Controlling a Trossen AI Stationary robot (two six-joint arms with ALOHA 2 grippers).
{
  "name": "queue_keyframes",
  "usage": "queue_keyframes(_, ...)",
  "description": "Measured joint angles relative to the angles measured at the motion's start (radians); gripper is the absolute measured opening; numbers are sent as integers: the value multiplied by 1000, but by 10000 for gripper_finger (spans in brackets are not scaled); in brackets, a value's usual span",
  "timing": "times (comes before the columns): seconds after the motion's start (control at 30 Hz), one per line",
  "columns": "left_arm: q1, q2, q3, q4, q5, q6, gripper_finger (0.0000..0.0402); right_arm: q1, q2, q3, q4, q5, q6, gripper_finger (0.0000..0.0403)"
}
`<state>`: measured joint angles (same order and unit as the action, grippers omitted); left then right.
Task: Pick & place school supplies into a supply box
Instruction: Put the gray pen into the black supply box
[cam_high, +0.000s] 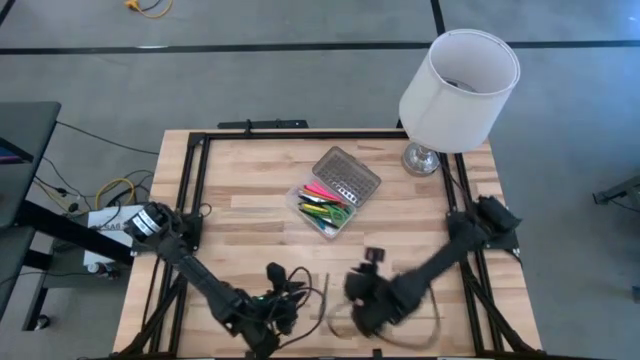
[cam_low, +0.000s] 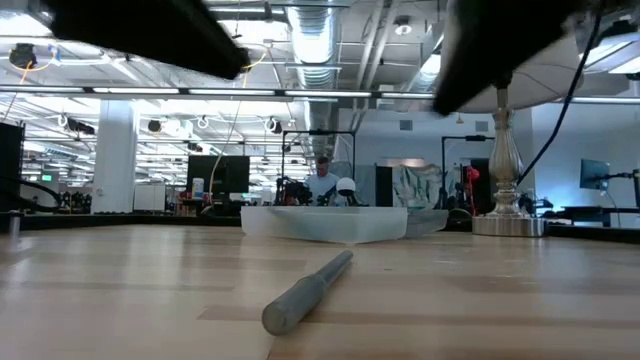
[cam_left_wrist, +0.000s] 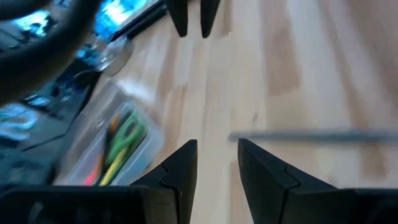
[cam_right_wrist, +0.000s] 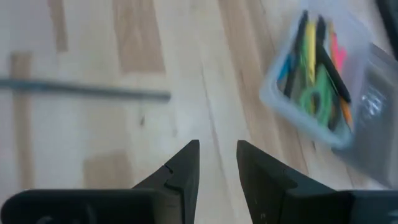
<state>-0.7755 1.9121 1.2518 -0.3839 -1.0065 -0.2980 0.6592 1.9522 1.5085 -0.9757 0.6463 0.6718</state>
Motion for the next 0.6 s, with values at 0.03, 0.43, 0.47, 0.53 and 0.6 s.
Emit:
queue_keyframes(0.03,15,5,1,43,20,32,111,34,0,0,-36,22,55,102)
queue_keyframes(0.43,141,62,0,256,217,212,111,323,0,0,-77,210,170,102)
queue_keyframes(0.47,148,66,0,274,231,235,111,332,0,0,-76,215,169,102)
queue_keyframes(0.53,165,77,-1,321,266,282,111,346,0,0,-74,221,169,102)
queue_keyframes(0.6,184,88,1,369,325,315,111,359,0,0,-74,222,169,102)
